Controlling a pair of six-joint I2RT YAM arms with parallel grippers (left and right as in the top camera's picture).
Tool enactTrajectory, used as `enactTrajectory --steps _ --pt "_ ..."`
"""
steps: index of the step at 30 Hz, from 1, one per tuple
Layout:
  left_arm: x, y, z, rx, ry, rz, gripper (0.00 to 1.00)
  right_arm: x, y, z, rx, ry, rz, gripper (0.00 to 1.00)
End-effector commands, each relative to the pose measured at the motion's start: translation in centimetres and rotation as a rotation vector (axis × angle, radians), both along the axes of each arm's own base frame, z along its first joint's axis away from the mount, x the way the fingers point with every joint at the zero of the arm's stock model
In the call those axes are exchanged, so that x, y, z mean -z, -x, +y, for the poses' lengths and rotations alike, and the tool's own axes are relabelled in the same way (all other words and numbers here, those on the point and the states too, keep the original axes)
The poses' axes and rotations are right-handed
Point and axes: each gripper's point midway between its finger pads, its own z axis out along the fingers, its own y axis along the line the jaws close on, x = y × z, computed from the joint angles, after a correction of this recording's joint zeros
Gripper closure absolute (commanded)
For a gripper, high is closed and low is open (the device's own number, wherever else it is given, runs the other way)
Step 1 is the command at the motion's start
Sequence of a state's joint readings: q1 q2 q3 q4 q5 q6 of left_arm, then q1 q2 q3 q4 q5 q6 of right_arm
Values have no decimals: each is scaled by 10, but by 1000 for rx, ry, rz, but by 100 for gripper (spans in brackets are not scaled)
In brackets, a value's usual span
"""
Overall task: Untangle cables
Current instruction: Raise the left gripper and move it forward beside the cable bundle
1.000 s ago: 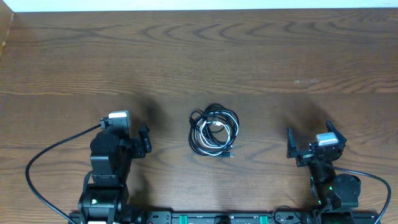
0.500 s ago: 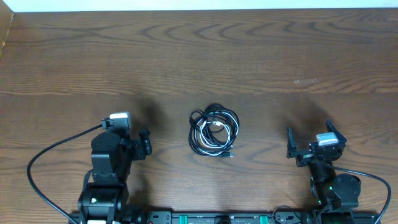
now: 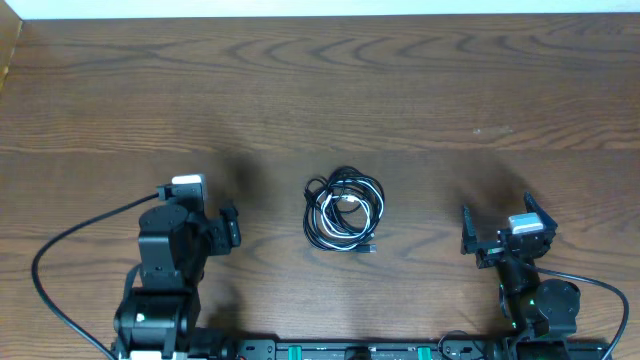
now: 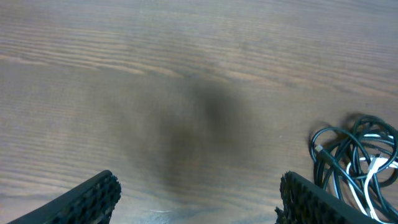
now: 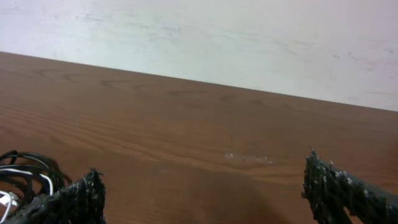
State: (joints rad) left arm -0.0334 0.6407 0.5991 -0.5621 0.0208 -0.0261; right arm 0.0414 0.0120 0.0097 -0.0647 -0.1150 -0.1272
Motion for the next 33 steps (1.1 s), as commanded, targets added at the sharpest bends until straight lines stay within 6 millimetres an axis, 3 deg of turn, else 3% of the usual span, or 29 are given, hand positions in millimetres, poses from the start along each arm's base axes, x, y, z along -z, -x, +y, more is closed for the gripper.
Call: enactTrajectory --steps 1,14,24,33 --pt "-9 -7 2 -11 -3 40 17 1 0 -2 10 -14 3 1" --pt "0 -24 2 -10 -9 222 17 1 0 -2 10 -14 3 1" --pt "-18 -40 1 3 -18 246 17 1 0 -2 10 -14 3 1" --pt "-22 -55 -23 174 8 279 17 1 0 -2 10 -14 3 1"
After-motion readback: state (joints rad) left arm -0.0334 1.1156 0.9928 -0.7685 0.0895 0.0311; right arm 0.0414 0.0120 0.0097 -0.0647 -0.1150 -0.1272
